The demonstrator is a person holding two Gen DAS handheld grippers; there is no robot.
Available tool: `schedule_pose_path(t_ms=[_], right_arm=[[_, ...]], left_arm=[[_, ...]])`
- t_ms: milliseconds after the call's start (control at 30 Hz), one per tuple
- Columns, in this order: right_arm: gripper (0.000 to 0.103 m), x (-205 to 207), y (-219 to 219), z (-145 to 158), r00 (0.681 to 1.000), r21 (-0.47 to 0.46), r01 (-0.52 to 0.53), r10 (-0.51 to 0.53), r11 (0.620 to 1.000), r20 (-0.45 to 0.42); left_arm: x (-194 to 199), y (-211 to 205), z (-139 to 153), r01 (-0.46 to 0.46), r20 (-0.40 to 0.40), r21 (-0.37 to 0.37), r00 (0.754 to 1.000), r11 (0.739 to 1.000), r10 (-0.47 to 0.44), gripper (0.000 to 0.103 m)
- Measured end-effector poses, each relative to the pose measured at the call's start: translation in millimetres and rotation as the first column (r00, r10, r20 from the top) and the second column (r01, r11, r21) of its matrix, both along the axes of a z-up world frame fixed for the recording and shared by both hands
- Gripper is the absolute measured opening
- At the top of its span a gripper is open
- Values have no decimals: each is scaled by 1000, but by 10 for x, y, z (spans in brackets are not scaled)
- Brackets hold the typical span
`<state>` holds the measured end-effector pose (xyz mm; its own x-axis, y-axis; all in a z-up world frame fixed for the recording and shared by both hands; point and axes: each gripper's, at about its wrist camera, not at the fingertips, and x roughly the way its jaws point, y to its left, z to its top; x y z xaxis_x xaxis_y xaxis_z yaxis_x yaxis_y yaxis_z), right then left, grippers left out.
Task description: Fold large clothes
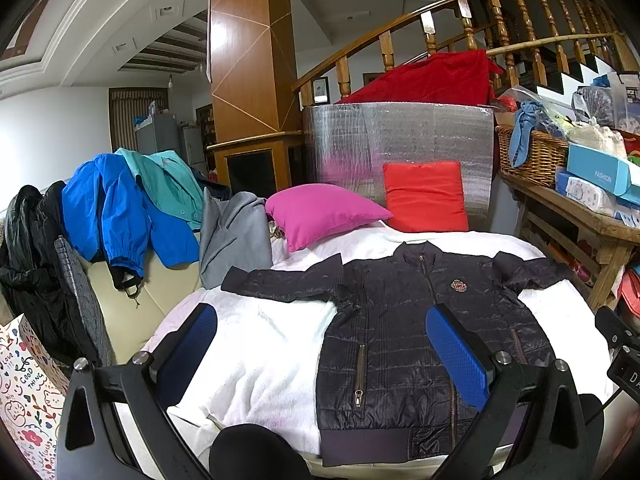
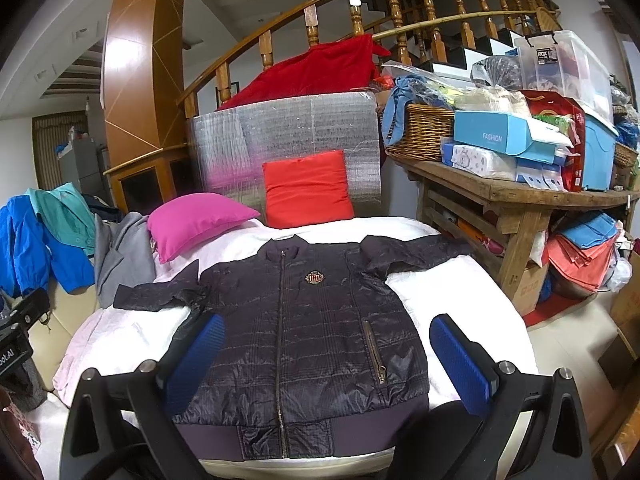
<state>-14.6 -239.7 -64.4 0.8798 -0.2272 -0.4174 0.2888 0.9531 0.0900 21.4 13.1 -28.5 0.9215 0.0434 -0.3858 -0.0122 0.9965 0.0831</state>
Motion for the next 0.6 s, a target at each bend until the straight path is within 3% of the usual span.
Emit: schedule_pose_path(t_ms=[400, 600], right_arm=[[103, 143, -52, -30, 1000, 6, 4, -4, 1000, -12], [103, 515, -458, -99, 1000, 71, 1, 0, 998, -13]], left_arm=[[124, -30, -77, -2, -18, 8, 1000, 1000, 2, 103], [712, -210, -394, 50, -126, 15, 991, 999, -48, 103]])
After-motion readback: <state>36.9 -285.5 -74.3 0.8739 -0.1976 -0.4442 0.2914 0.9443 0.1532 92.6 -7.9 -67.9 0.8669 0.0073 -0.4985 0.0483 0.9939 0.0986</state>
